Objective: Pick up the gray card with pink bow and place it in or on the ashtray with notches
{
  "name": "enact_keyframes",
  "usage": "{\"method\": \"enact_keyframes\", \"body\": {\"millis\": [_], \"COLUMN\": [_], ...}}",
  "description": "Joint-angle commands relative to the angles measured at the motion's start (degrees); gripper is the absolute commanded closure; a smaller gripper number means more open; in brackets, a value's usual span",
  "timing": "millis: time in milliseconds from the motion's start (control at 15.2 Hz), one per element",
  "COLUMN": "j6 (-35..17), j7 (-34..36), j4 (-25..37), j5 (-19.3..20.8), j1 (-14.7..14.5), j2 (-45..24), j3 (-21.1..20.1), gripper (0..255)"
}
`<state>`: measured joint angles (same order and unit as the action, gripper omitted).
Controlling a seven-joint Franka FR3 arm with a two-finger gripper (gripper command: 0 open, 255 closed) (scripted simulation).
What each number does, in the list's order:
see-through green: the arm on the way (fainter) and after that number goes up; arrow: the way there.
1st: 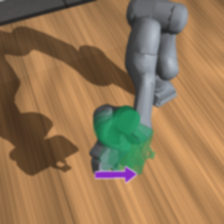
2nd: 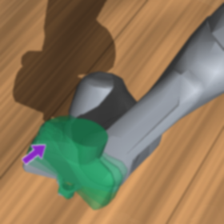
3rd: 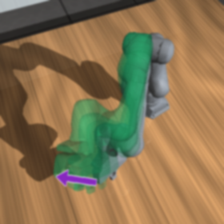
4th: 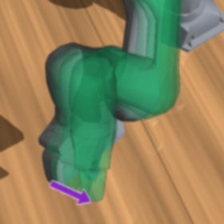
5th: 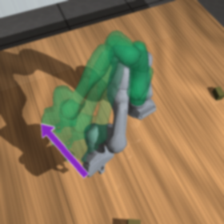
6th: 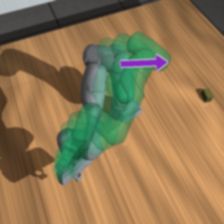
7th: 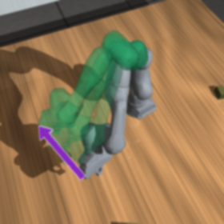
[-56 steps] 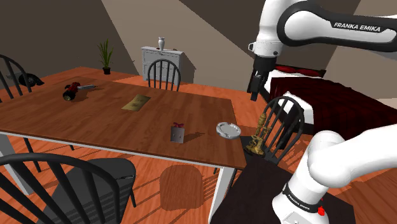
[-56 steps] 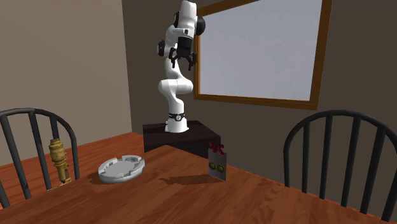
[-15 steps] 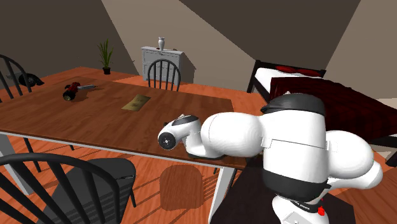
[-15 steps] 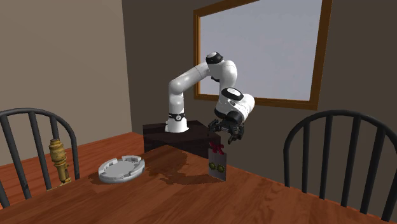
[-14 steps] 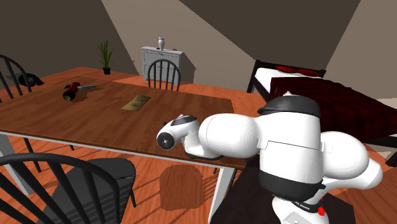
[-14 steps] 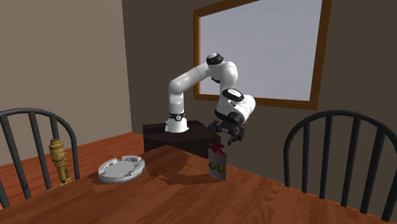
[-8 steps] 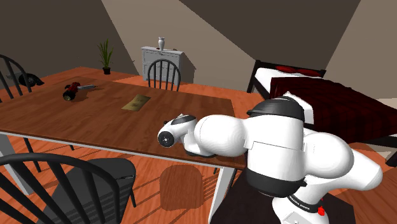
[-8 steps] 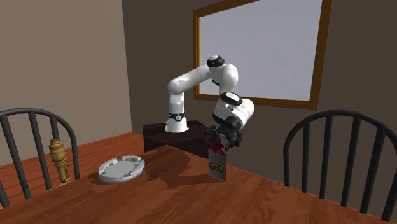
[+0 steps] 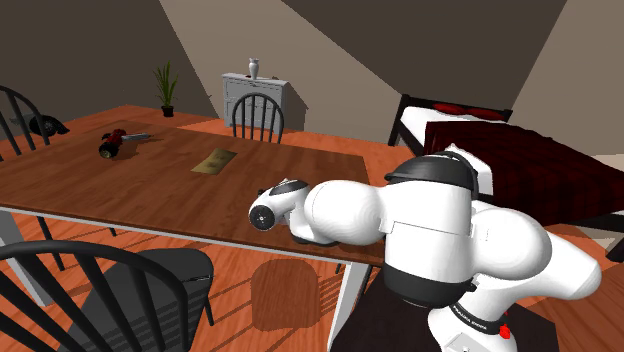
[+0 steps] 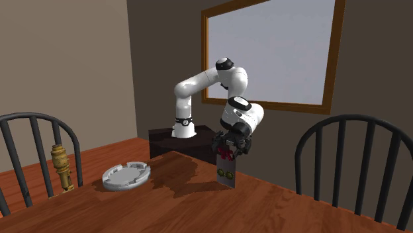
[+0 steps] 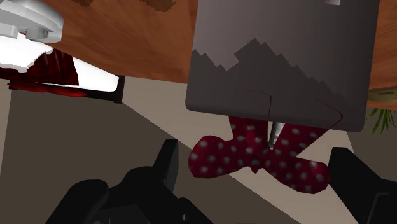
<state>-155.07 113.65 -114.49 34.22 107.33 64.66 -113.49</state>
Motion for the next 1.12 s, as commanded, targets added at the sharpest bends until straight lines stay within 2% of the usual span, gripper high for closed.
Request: {"method": "enact_keyframes", "body": {"millis": [0,594,1056], "j6": [0.0,-0.01,1.06], "j7": [0.0,0.0,-2.85], "j4": [0.0,0.01,-1.3], "j5": [0.0,0.0,0.92], "j1": [0.0,0.01,-1.73], "j2": [0.0,0.0,-3.85], "j3": [0.0,0.0,2.64], "gripper": [255,255,255]}}
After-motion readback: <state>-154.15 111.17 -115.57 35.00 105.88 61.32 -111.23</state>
